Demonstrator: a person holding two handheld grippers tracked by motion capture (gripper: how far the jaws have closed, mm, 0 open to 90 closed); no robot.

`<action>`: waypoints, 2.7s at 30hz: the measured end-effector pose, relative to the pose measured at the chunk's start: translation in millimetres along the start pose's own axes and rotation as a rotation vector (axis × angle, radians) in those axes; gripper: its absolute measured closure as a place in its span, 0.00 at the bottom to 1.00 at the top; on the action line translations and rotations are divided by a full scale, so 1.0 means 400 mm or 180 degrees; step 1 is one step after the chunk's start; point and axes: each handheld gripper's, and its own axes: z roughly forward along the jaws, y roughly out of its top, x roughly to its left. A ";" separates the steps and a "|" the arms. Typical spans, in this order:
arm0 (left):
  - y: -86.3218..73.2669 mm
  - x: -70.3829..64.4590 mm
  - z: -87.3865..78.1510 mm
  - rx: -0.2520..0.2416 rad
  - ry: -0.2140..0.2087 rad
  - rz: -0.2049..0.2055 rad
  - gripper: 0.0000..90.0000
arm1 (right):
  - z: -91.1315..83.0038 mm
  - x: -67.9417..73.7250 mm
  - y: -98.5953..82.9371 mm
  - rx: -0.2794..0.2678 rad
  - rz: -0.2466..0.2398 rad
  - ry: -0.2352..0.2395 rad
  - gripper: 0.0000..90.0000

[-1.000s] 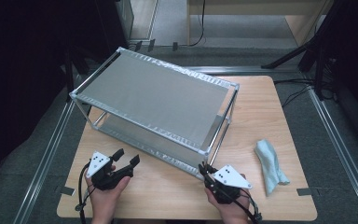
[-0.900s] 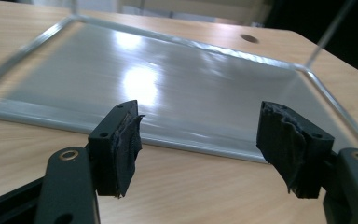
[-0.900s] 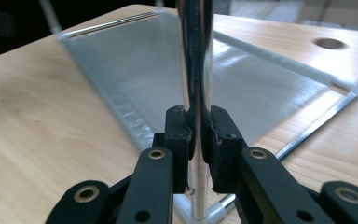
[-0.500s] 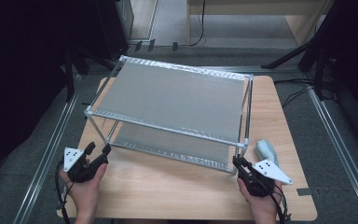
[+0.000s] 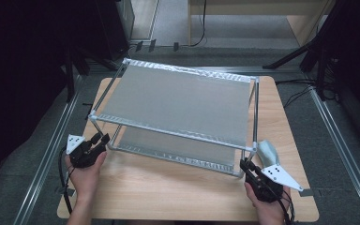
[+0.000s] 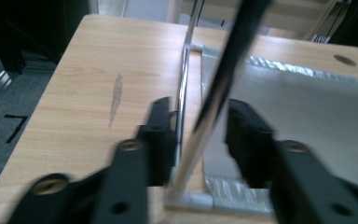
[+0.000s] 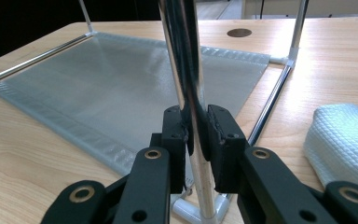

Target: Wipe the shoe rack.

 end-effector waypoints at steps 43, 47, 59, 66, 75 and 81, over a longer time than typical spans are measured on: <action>-0.124 -0.054 -0.258 0.0120 -0.0418 0.0182 0.87 | 0.131 -0.061 0.086 0.0228 -0.0032 -0.0406 0.88; -0.130 -0.060 -0.255 0.0139 -0.0614 0.0193 0.86 | 0.127 -0.083 0.086 0.0194 0.0040 -0.0434 0.88; -0.136 -0.081 -0.253 0.0123 -0.0875 0.0260 0.80 | 0.097 -0.114 0.079 0.0188 -0.0059 -0.0479 0.89; -0.133 -0.072 -0.259 0.0126 -0.0823 0.0259 0.85 | 0.079 -0.117 0.075 0.0231 -0.0058 -0.0301 0.86; -0.130 -0.082 -0.261 0.0041 -0.0814 0.0307 0.85 | 0.004 -0.137 0.082 0.0199 -0.0075 0.0039 0.55; -0.129 -0.083 -0.258 0.0054 -0.0862 0.0278 0.79 | -0.047 -0.159 0.049 0.0383 -0.0025 -0.0333 0.41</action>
